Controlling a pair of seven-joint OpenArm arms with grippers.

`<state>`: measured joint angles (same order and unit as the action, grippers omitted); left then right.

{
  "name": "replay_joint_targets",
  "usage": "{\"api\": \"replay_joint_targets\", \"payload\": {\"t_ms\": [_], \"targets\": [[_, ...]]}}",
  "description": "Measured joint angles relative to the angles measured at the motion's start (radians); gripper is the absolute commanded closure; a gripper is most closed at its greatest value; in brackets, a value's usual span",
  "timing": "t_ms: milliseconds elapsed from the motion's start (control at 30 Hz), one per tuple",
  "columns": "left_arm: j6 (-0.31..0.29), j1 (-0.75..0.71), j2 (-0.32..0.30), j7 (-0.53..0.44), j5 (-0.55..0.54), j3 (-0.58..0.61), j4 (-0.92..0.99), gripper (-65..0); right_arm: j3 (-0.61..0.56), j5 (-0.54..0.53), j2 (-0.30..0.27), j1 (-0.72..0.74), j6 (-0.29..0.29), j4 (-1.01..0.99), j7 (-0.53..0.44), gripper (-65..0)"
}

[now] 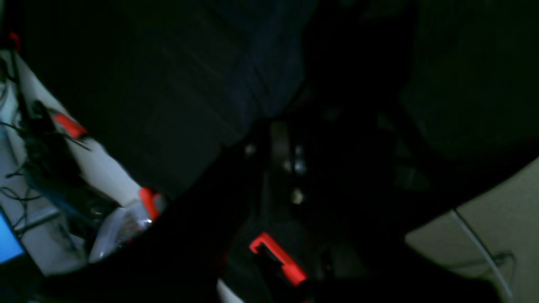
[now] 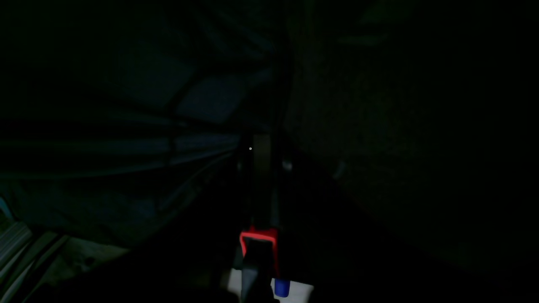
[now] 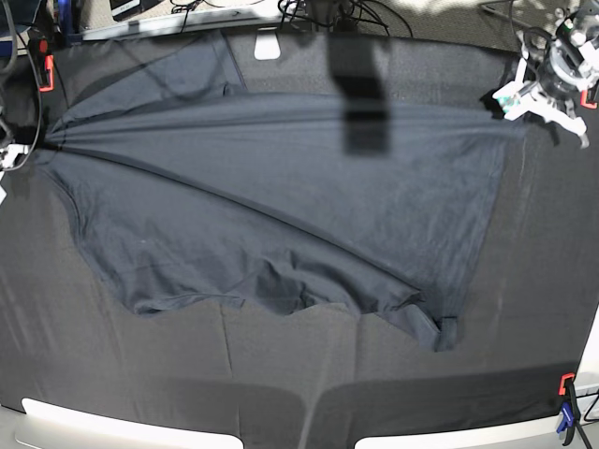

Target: Layout the t-shirt on the table in an organized manner, then fold the t-shirt properly

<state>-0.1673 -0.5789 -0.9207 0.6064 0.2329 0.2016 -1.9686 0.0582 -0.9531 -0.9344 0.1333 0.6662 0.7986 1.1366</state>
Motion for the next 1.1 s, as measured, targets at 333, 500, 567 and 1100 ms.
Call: {"api": "replay_joint_targets", "payload": {"t_ms": [333,500,567,1100], "targets": [[0.002,0.000,-0.003,0.009,-0.045,0.000,-0.142,-28.6,0.000,0.022,-0.014,0.051,0.000,-0.001,0.002,-25.0],[0.003,0.006,-0.002,0.019,-0.113,-0.001,-0.142,-28.6,0.001,0.019,-0.040,0.146,0.000,-0.004,0.008,-25.0],[0.002,0.025,-0.002,0.016,-0.173,-0.001,-0.143,-28.6,0.003,0.018,-0.043,0.205,0.000,-0.005,0.008,-25.0],[0.008,0.368,0.196,-0.037,-0.345,-0.002,-0.074,-28.6,0.003,0.163,0.233,0.447,0.001,-0.006,-0.046,-25.0]]}}
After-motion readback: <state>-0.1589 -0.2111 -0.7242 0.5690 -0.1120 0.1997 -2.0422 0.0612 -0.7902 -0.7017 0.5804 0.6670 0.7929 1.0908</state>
